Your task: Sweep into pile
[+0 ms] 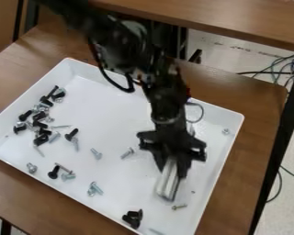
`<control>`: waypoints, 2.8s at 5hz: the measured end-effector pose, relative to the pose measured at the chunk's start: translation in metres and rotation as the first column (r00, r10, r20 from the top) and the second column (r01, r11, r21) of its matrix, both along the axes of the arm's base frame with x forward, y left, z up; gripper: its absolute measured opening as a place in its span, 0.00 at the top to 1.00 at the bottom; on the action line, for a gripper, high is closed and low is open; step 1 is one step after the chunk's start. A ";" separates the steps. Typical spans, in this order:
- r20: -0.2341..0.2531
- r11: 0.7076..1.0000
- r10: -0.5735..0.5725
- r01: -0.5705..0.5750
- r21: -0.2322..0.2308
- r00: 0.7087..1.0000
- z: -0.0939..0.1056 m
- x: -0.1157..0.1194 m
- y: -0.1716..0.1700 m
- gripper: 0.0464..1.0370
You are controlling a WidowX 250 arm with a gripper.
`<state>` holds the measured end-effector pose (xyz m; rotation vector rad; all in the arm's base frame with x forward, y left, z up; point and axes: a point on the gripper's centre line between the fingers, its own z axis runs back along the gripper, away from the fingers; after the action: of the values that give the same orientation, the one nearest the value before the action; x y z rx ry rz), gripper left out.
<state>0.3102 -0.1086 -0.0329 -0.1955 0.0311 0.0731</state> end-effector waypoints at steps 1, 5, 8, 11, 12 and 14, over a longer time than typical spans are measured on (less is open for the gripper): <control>-0.012 0.998 0.061 -0.060 0.003 0.998 -0.008 0.003 0.034 0.69; -0.105 0.966 0.200 -0.179 0.187 0.974 -0.012 -0.026 0.226 0.69; -0.018 0.975 0.151 -0.146 0.166 0.988 0.005 0.000 0.274 0.69; 0.076 0.991 0.037 -0.047 0.128 0.996 0.029 0.033 0.165 0.69; 0.088 0.995 -0.003 -0.007 0.104 0.996 0.033 0.031 0.109 0.69; 0.034 0.997 -0.011 0.008 0.081 0.999 0.010 -0.002 0.052 0.69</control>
<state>0.3079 -0.0561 -0.0228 -0.1159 -0.0052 0.0612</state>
